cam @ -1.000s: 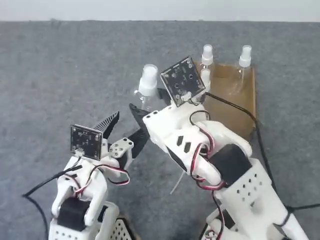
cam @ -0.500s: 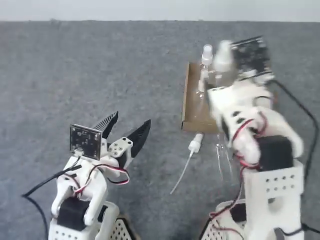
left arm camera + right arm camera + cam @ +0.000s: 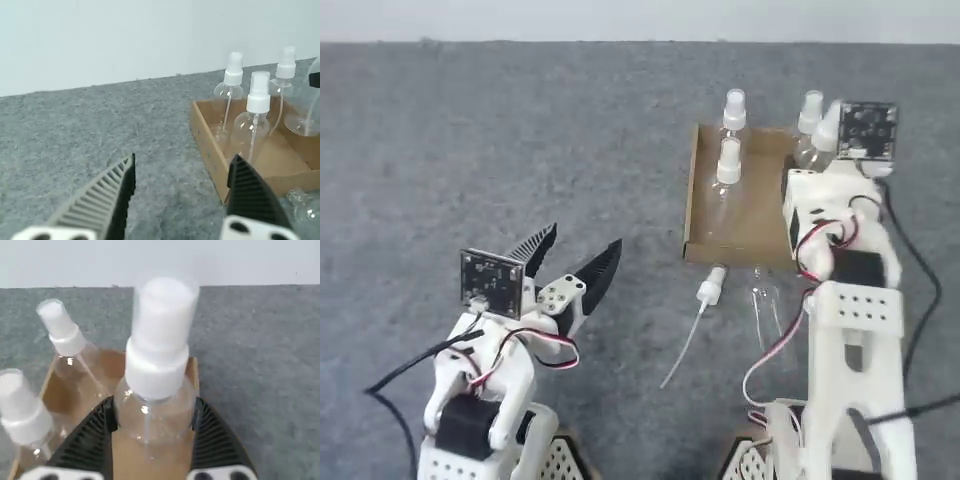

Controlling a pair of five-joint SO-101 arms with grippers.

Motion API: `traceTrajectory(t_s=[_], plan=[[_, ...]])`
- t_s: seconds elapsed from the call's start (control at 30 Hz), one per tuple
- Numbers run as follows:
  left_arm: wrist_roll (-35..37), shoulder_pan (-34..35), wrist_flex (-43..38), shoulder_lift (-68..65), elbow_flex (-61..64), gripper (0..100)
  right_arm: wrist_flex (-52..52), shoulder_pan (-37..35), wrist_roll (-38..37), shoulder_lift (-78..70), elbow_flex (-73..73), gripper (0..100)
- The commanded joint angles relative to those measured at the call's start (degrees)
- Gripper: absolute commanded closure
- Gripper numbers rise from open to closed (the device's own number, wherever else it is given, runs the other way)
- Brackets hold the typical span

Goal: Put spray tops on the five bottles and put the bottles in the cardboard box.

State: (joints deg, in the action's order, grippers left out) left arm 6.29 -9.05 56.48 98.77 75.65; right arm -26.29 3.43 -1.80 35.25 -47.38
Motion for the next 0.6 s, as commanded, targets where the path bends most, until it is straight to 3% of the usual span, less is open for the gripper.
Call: traceTrajectory(t_s=[0.0,0.23,0.57], plan=[[0.0,-0.2,-1.1,0.2,-0.2,72,10.9,0.7,0.9,-2.7,-1.9,99.3],[0.0,-0.2,-1.1,0.3,-0.2,72,22.7,0.8,1.0,-14.0,-2.2,99.3],[0.0,-0.2,-1.1,0.4,-0.2,72,26.4,0.6,1.1,-20.7,-2.2,99.3]])
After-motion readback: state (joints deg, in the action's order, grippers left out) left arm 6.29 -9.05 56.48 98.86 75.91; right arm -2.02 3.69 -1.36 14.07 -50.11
